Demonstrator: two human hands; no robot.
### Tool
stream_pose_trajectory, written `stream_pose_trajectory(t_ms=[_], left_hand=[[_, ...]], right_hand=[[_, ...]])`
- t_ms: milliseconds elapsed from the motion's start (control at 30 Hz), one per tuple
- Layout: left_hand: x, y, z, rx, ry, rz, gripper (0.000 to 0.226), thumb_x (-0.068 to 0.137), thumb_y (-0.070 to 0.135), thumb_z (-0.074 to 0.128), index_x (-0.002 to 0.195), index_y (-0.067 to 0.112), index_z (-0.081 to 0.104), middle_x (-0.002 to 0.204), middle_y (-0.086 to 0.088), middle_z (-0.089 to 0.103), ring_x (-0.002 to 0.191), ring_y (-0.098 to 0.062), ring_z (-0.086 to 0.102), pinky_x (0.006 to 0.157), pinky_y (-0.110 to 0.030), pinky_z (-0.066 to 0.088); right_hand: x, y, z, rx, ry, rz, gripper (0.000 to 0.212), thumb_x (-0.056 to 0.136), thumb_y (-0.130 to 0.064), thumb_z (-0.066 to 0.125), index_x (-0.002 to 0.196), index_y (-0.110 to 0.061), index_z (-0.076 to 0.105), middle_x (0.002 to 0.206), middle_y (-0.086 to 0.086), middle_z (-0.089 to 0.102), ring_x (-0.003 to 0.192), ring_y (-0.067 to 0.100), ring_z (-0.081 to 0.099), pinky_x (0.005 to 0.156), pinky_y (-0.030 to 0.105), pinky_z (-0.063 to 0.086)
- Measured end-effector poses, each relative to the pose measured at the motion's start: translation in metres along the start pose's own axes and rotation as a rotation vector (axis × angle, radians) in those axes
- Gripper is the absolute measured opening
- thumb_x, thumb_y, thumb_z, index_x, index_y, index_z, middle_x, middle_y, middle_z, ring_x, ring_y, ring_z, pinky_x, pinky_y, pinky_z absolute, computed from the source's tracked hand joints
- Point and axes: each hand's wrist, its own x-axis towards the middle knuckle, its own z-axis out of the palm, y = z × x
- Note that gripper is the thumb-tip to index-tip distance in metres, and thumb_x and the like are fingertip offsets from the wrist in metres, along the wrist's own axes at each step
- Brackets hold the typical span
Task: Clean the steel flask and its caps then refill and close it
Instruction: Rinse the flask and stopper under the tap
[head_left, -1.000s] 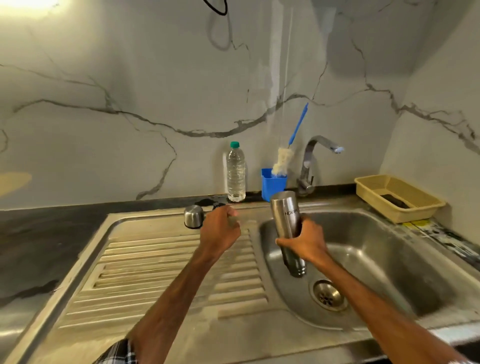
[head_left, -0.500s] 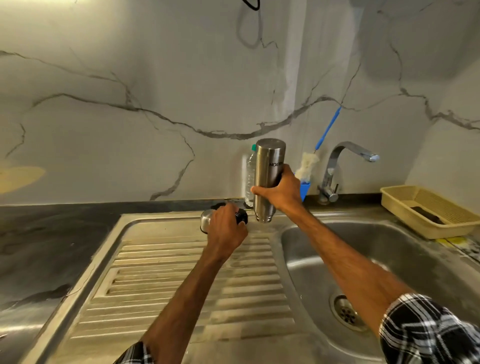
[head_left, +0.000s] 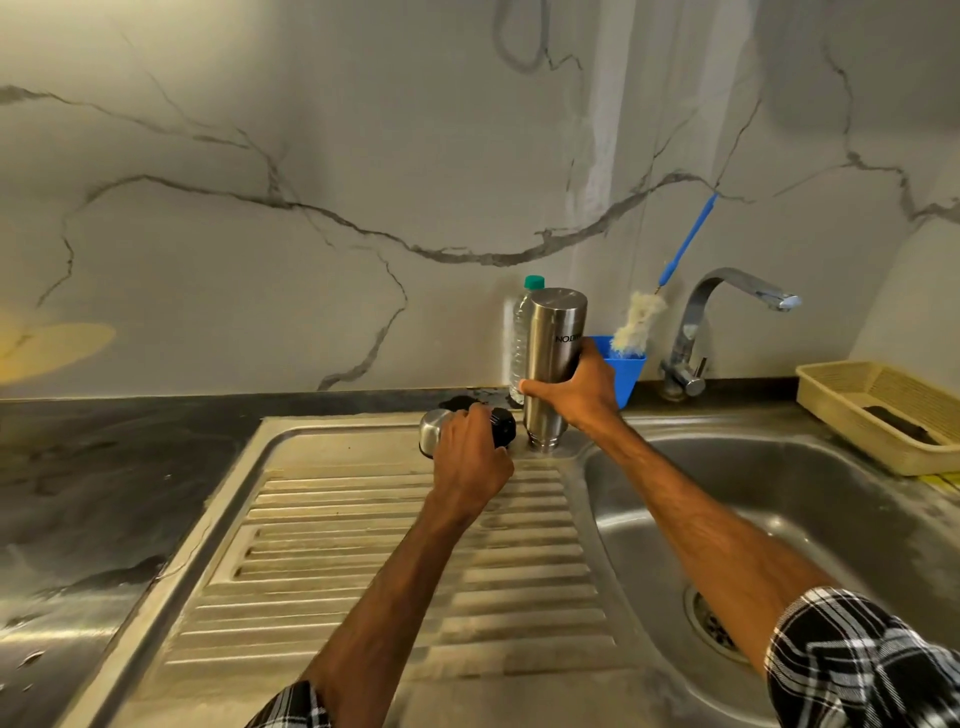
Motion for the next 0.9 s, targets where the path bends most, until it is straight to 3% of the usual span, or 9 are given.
stream_pose_trajectory(t_ms=[300, 433, 600, 900], left_hand=[[0.007, 0.000, 0.008, 0.105, -0.044, 0.018, 0.055, 0.085, 0.014, 0.074, 0.133, 0.007, 0.050, 0.134, -0.012, 0.057, 0.129, -0.030, 0.047, 0.110, -0.038, 0.040], [0.021, 0.008, 0.008, 0.185, -0.135, 0.063, 0.049, 0.087, 0.012, 0.071, 0.129, 0.005, 0.048, 0.135, -0.015, 0.051, 0.130, -0.032, 0.039, 0.103, -0.037, 0.039], [0.040, 0.010, 0.006, 0.310, -0.223, 0.097, 0.055, 0.092, 0.019, 0.069, 0.137, 0.002, 0.043, 0.140, -0.021, 0.048, 0.133, -0.037, 0.039, 0.107, -0.039, 0.037], [0.038, 0.002, 0.001, 0.228, -0.260, 0.122, 0.044, 0.090, 0.021, 0.071, 0.127, 0.006, 0.051, 0.132, -0.016, 0.057, 0.123, -0.032, 0.052, 0.093, -0.038, 0.044]], right_hand=[[-0.003, 0.002, 0.005, -0.017, -0.029, -0.027, 0.085, 0.066, -0.030, 0.092, 0.135, -0.012, 0.045, 0.124, 0.008, 0.062, 0.101, 0.017, 0.059, 0.085, 0.028, 0.047], [0.001, 0.008, 0.004, 0.006, -0.039, 0.005, 0.085, 0.065, -0.032, 0.092, 0.135, -0.013, 0.047, 0.126, 0.008, 0.063, 0.105, 0.019, 0.062, 0.083, 0.024, 0.047], [0.004, 0.011, 0.002, -0.020, -0.077, 0.005, 0.087, 0.063, -0.037, 0.093, 0.134, -0.012, 0.049, 0.123, 0.008, 0.065, 0.105, 0.020, 0.064, 0.084, 0.026, 0.051], [-0.001, 0.008, -0.004, -0.069, -0.142, 0.046, 0.084, 0.067, -0.042, 0.091, 0.133, -0.011, 0.050, 0.127, 0.009, 0.064, 0.111, 0.023, 0.063, 0.085, 0.027, 0.050]])
